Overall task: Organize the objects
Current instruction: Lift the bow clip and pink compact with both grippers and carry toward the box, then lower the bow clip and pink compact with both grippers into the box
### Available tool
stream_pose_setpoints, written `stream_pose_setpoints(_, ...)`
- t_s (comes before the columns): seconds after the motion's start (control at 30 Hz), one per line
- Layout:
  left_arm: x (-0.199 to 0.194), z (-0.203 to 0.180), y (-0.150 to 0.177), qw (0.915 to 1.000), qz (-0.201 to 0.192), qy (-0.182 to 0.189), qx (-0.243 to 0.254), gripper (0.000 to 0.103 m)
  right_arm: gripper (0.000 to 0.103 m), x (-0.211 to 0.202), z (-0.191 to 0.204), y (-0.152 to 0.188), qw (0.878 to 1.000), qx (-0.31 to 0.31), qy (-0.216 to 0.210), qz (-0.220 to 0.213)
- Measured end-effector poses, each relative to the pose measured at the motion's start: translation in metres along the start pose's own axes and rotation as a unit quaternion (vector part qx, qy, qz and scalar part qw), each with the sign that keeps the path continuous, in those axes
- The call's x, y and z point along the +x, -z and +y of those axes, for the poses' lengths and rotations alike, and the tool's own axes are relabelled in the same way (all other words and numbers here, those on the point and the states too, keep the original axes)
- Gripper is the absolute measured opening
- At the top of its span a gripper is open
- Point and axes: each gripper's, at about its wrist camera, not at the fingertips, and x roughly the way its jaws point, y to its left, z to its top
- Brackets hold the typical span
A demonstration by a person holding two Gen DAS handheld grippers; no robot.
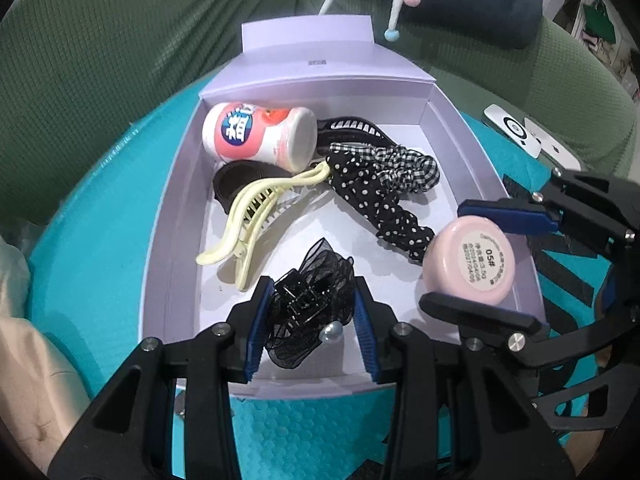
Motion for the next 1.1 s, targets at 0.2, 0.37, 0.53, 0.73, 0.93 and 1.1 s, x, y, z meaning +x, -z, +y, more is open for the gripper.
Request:
stream_pose_setpoints(0.2,0.017,0.005,0.001,0.9998,0.019,0.005,-0.002,0.037,0.052,0.011,-0.003,-0.002,1.000,0.000,-0.003,0.019)
stream_pose_setpoints(0.37,0.025,0.012,0.000,0.9993,0.029,0.016,-0.019,0.037,0.052,0.018,-0.006,-0.008,1.000,-0.001,-0.003,0.027)
stream_pose_setpoints(0.53,0.031,0.017,-0.005,0.9989,0.039,0.012,-0.022,0.037,0.052,0.029,-0.009,-0.013,0.999,-0.008,-0.007,0.044)
stream_pose_setpoints(0.73,0.037,0.017,-0.015,0.9988,0.044,0.005,-0.019,0.037,0.052,0.039,-0.012,-0.019,0.998,-0.015,0.001,0.056)
stream_pose_setpoints(0.93,0.041,0.025,-0.022,0.9981,0.046,0.002,-0.041,0.037,0.052,0.041,-0.016,-0.020,0.998,-0.021,0.006,0.058)
stream_pose_setpoints(1.1,0.042,0.027,-0.028,0.9977,0.047,-0.006,-0.049,0.037,0.053,0.047,-0.018,-0.024,0.997,-0.021,0.018,0.067)
